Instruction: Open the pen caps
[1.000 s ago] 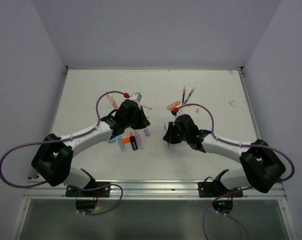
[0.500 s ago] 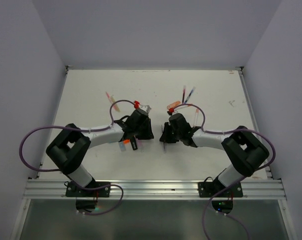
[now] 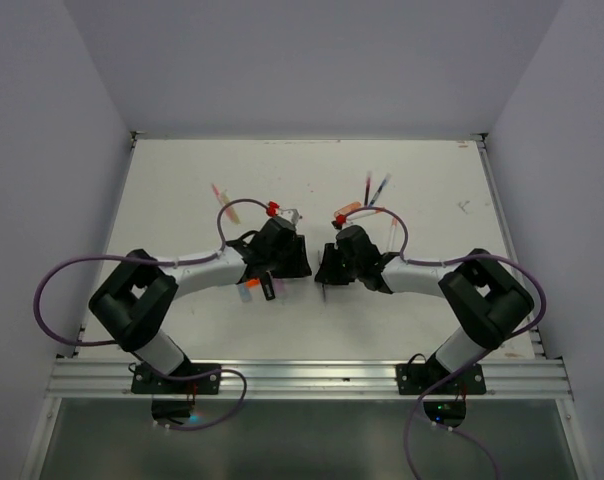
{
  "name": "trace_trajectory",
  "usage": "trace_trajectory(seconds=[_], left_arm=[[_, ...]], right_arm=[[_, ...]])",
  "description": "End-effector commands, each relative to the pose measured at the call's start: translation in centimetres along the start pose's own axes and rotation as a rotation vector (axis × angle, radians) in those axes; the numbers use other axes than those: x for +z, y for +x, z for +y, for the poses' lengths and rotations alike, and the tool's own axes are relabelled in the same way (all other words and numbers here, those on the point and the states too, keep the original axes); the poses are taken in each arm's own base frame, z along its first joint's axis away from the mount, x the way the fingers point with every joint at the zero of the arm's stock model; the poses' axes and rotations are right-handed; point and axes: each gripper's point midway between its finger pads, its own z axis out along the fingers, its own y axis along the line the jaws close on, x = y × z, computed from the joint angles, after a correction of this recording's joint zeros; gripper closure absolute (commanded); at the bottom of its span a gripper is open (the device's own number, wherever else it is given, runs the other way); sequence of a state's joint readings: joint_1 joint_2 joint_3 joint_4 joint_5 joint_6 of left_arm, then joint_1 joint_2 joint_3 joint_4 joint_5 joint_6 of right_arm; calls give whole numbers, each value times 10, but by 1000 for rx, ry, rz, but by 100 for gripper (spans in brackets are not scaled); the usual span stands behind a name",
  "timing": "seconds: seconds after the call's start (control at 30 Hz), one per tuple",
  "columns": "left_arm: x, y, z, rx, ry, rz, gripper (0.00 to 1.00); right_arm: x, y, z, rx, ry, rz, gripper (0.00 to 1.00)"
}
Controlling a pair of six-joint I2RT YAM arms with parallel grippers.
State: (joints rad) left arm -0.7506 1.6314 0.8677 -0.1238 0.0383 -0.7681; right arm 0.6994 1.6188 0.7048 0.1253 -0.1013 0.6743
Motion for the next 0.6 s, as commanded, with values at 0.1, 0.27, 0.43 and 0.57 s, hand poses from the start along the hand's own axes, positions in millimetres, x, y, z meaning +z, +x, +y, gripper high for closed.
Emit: trace_trajectory(seconds=[0.1, 0.27, 0.43, 0.57], left_arm=[[-52, -47, -26, 1, 57, -192, 38], [-77, -66, -19, 8, 4, -282, 16], [-89, -73, 0, -6, -54, -312, 1], [-100, -78, 17, -17, -94, -334, 0]], right_arm=[[-2, -10, 14, 6, -45, -15, 66], [-8, -17, 18, 1, -46, -30, 53], [-29, -37, 23, -20, -25, -99, 41], [-60, -67, -14, -51, 226, -220, 23]])
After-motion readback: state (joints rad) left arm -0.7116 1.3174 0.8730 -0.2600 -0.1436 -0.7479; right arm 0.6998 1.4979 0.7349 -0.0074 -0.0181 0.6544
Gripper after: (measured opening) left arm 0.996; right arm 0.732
